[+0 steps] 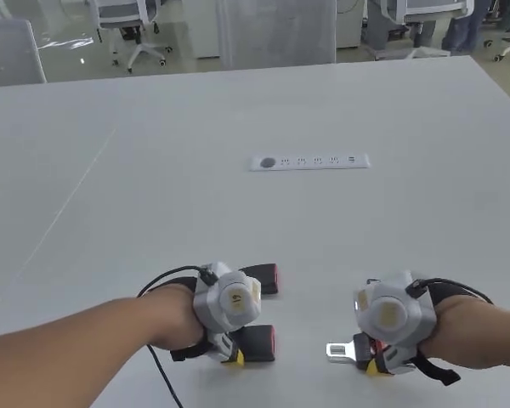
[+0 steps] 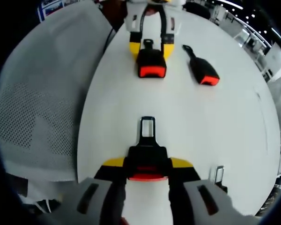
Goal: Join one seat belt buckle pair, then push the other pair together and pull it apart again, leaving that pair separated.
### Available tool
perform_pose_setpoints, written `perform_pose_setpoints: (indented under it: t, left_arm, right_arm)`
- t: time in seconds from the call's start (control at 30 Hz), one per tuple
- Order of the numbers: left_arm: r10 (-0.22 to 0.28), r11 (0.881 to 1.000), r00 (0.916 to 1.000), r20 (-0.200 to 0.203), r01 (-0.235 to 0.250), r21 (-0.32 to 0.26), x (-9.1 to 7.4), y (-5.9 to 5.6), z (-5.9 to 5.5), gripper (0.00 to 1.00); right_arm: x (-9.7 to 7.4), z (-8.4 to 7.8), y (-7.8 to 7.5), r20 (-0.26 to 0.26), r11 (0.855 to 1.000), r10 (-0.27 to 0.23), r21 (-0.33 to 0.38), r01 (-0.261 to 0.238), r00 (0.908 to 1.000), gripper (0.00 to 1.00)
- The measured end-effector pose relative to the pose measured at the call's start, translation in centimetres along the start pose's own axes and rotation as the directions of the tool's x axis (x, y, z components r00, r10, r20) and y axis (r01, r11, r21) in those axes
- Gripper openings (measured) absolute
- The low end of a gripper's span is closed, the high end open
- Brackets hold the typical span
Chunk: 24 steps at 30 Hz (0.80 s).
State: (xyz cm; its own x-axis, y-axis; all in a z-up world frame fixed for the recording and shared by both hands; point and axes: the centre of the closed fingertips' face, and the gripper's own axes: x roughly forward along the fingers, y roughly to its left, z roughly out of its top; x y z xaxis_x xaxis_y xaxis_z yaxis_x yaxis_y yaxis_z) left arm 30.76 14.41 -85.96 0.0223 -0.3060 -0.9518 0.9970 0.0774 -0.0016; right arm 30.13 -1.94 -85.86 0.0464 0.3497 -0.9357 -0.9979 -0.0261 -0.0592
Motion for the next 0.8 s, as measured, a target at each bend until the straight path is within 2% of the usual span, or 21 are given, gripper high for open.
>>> perform_pose_setpoints:
  t: [0.3,0.5,0.6,0.8]
  left_arm:
    - [-0.005,1.000,1.0000,-0.006,0.005,0.017,0.1,0.1,0.0,0.34]
    - [-0.007,0.999,0.9997,-0.025,0.008,0.031,0.2,0.0,0.1,0.34]
    - [-0.009,0.999,0.9997,-0.024,0.010,0.035,0.2,0.0,0.1,0.34]
    - [-0.008,0.999,0.9997,-0.023,0.008,0.034,0.1,0.0,0.2,0.33]
  right_arm:
    - [1.1,2.7,-0.8,0.022,1.000,-0.006,0.007,0.006,0.9998,0.34]
    - [1.8,4.6,-1.0,0.024,1.000,-0.013,-0.010,0.013,0.9996,0.34]
    - [2.2,5.8,-0.8,0.020,0.999,-0.016,-0.048,0.017,0.9997,0.34]
    - [2.7,6.8,-1.0,0.032,0.999,-0.006,-0.034,0.007,0.9995,0.34]
